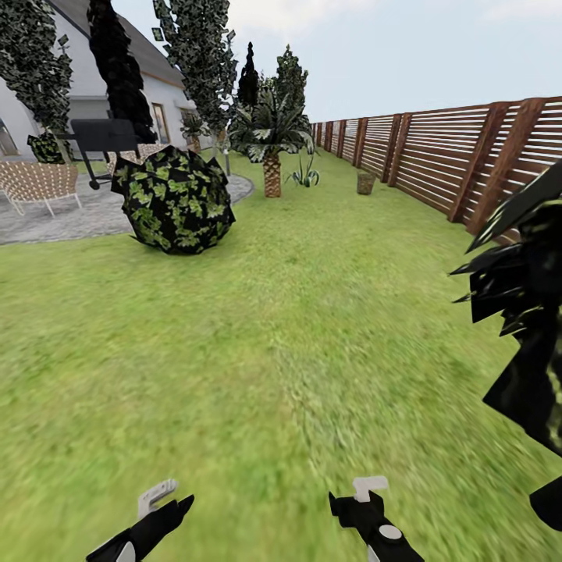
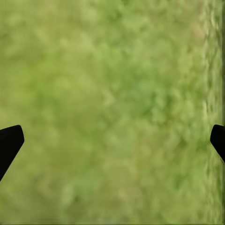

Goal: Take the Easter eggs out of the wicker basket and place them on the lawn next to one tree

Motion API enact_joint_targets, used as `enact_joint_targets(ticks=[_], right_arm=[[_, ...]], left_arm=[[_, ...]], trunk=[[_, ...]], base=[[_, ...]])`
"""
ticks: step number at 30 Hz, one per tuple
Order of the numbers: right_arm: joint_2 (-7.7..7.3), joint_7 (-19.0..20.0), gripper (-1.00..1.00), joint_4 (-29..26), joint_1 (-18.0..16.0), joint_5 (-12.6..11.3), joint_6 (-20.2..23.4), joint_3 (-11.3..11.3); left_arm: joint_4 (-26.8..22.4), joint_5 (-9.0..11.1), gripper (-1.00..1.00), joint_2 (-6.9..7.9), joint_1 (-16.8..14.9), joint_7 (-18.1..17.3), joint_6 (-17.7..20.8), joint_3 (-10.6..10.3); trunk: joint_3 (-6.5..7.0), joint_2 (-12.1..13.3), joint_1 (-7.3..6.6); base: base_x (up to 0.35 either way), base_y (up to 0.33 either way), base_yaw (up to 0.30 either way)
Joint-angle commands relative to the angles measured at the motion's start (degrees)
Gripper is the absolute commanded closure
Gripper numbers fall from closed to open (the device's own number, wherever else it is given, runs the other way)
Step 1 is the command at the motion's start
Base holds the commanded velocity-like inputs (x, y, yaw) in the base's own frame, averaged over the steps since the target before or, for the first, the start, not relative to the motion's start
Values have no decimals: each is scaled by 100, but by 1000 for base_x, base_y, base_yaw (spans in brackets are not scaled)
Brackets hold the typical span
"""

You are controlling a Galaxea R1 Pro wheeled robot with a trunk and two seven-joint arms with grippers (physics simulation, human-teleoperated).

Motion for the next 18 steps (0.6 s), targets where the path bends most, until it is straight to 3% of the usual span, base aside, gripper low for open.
enact_joint_targets(ticks=[1,18], right_arm=[[0,2,-100,4,-3,27,-16,2],[0,-3,-100,13,-3,19,-16,2]], left_arm=[[-7,58,-100,-5,-2,-34,58,31],[-7,58,-100,-3,-2,-34,59,31]], trunk=[[-5,-2,2],[-5,-2,2]], base=[[314,-98,0],[314,-93,0]])
